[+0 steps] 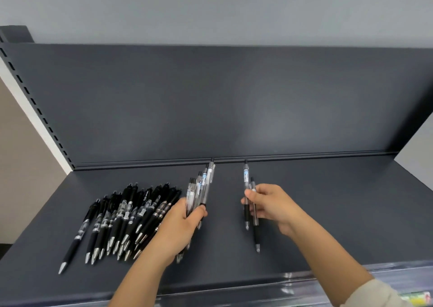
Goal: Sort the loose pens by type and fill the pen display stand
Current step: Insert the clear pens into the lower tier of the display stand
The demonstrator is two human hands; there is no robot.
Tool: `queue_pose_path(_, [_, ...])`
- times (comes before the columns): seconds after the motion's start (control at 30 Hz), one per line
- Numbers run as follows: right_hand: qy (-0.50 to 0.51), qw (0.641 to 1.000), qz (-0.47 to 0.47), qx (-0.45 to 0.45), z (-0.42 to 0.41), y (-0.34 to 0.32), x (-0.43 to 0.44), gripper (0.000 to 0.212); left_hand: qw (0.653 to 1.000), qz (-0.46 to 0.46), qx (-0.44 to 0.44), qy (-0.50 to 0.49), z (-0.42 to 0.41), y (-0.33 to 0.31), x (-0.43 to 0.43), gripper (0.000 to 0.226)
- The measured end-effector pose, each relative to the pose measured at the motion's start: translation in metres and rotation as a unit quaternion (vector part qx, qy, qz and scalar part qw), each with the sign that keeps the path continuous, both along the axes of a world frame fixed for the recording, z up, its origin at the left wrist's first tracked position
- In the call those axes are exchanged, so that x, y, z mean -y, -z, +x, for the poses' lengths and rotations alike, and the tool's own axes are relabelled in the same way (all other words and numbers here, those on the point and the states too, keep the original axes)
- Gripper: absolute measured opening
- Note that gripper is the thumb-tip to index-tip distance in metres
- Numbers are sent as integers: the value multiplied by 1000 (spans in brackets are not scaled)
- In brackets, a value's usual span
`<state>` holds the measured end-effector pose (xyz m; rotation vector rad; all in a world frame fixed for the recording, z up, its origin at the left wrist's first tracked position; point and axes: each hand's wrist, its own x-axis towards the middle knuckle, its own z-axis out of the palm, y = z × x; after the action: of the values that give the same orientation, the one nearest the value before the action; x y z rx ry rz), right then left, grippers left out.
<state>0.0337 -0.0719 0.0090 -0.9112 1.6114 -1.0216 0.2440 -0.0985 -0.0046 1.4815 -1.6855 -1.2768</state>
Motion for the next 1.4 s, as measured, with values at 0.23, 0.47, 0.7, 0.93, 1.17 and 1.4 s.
queue_pose_path(0.23, [126, 979, -87, 134, -20, -13, -46, 8, 989, 60, -110, 74, -44, 4, -6, 12])
queue_pose_path(0.47, [192, 958, -134, 167, -60, -15, -119, 16, 974, 63, -98, 195, -106, -11, -50, 12])
queue_pose_path(0.7, [223, 937, -180, 198, -122, -15, -203, 14, 970, -16, -91, 223, -183, -30, -125, 6])
queue_pose_path(0.93, [255, 936, -179, 164, -211, -19, -299, 15, 968, -34, -130, 213, -297, -41, -234, 19])
queue_pose_path(1.17, [263, 923, -212, 186, -272, -32, -358, 11, 959, -33, -144, 241, -375, -47, -297, 19])
queue_pose_path(1.4, [277, 928, -210, 134, -320, -38, -360, 2, 962, -67, -129, 232, -424, -49, -291, 21])
